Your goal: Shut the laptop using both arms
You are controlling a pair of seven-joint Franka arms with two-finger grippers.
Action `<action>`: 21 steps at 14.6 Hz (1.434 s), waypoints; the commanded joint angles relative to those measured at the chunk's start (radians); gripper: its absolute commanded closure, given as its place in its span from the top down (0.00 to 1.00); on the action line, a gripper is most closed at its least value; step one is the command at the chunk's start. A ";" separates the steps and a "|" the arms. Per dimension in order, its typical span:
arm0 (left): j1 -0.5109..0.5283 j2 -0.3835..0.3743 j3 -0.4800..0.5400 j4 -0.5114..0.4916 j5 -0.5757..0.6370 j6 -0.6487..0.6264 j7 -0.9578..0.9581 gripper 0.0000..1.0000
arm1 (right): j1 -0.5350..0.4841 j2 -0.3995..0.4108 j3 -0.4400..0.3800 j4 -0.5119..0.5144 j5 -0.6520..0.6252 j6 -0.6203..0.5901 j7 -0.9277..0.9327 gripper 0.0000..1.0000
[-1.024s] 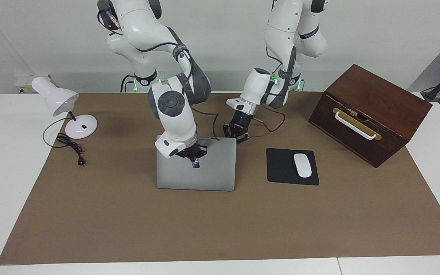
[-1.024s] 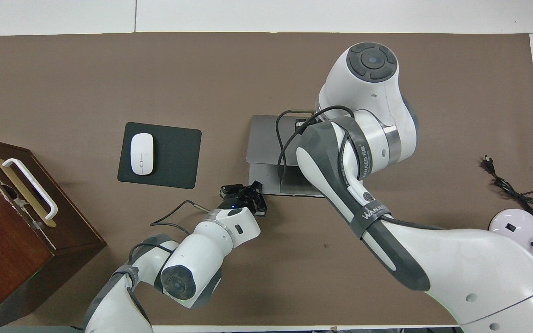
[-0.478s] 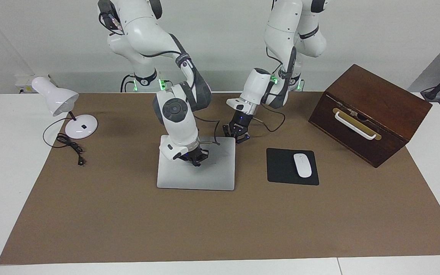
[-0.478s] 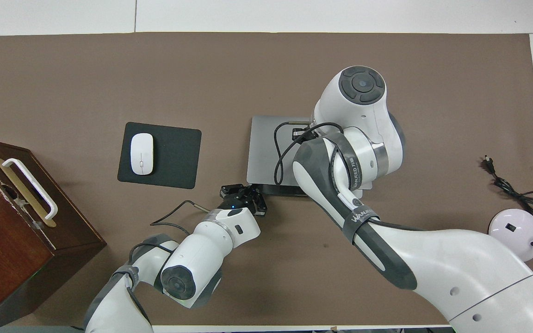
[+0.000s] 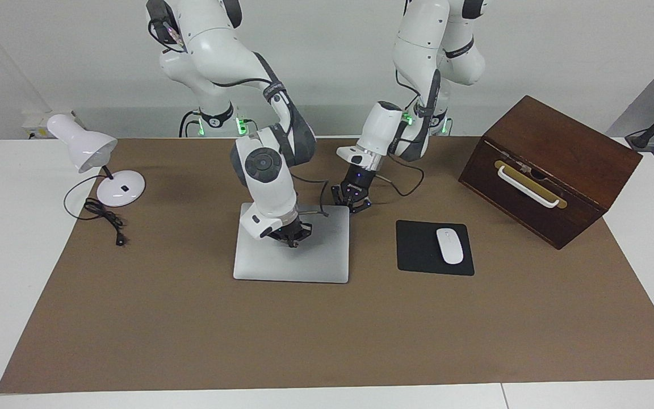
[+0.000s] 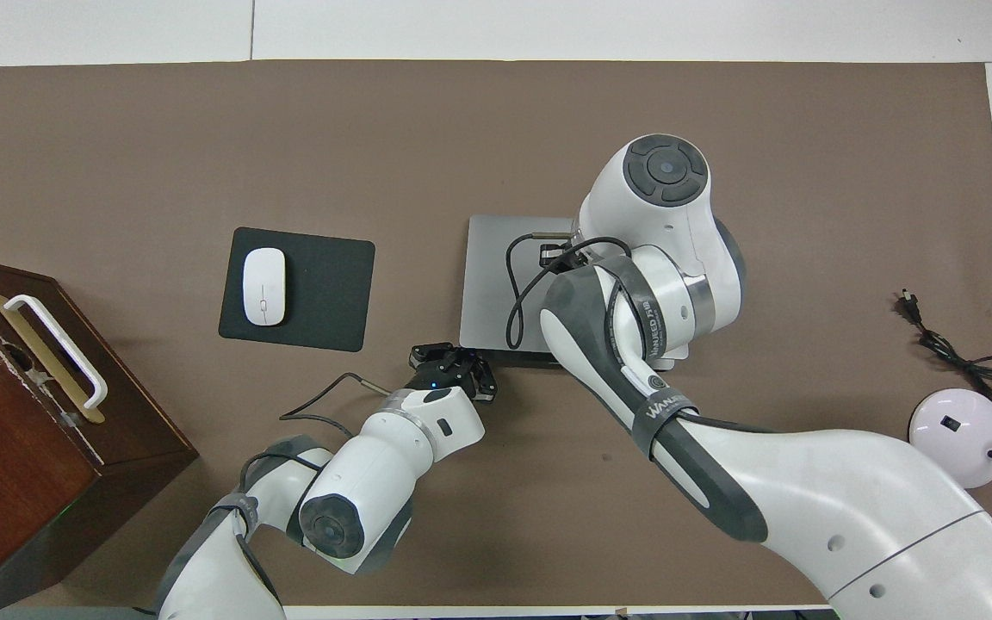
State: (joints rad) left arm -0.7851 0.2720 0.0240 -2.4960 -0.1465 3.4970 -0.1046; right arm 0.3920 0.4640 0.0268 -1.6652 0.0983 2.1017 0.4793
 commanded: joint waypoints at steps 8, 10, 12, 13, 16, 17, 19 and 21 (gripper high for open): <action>-0.016 0.078 0.020 0.005 -0.018 0.001 0.013 0.00 | 0.002 -0.024 0.001 -0.053 0.028 0.049 -0.019 0.00; -0.016 0.076 0.020 0.006 -0.018 -0.003 0.011 0.00 | 0.002 -0.024 0.001 -0.053 0.028 0.047 -0.019 0.00; -0.016 0.078 0.020 0.006 -0.018 -0.006 0.009 0.00 | 0.001 -0.024 0.001 -0.050 0.028 0.040 -0.021 0.00; -0.016 0.078 0.020 0.006 -0.019 -0.009 0.008 0.00 | -0.004 -0.024 0.001 -0.047 0.028 0.032 -0.022 0.00; -0.016 0.078 0.020 0.006 -0.021 -0.013 0.005 0.00 | -0.015 -0.030 -0.001 -0.038 0.026 0.012 -0.039 0.00; -0.016 0.078 0.020 0.009 -0.022 -0.013 0.002 0.00 | -0.021 -0.034 -0.001 -0.036 0.026 0.006 -0.042 0.00; -0.016 0.078 0.020 0.012 -0.037 -0.015 0.000 0.00 | -0.041 -0.045 -0.001 -0.016 0.026 -0.040 -0.068 0.00; -0.016 0.078 0.020 0.012 -0.039 -0.015 0.000 0.00 | -0.070 -0.073 -0.001 0.001 0.026 -0.101 -0.108 0.00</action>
State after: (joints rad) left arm -0.7855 0.2722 0.0238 -2.4956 -0.1514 3.4969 -0.1104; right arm 0.3571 0.4319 0.0195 -1.6700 0.0983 2.0564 0.4284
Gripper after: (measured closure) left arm 0.991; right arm 0.991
